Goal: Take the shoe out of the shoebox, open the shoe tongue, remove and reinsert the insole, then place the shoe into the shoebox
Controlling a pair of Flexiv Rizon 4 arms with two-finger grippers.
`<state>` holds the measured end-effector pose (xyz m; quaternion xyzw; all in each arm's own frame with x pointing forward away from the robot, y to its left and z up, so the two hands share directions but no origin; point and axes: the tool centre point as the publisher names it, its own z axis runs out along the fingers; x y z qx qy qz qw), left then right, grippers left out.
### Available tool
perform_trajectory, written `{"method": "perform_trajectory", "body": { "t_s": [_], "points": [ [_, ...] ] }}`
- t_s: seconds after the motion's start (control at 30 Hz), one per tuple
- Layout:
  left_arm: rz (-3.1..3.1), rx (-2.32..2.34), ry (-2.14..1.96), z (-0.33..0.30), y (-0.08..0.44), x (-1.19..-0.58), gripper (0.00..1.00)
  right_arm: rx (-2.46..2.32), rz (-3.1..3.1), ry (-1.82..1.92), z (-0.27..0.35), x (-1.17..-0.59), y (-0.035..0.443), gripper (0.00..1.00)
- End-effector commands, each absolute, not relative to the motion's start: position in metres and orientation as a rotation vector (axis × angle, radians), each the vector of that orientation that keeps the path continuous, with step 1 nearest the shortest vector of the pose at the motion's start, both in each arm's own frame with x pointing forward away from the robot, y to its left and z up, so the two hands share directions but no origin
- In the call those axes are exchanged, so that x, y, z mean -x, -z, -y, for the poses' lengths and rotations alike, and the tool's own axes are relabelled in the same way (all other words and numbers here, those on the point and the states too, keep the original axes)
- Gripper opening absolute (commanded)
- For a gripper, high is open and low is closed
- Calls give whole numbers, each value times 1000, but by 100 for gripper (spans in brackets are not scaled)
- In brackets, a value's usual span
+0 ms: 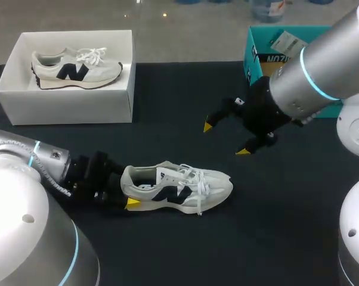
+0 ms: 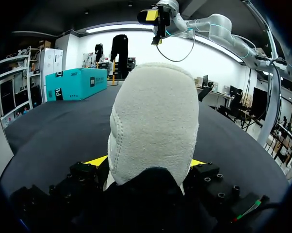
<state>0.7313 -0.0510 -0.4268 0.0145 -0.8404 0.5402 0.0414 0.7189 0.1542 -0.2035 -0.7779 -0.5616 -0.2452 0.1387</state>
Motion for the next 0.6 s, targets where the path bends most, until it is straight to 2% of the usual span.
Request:
{"method": "perform_trajectory", "body": {
  "t_s": [0.03, 0.33, 0.6],
  "points": [
    [2575, -46, -1651, 53, 429, -732, 0, 2263, 1630, 693, -164, -724, 211, 100],
    [2575, -46, -1651, 53, 429, -732, 0, 2263, 1630, 693, -164, -724, 211, 100],
    [2575, -46, -1651, 53, 429, -732, 0, 2320, 1769, 539, -201, -731, 237, 100]
  ]
}}
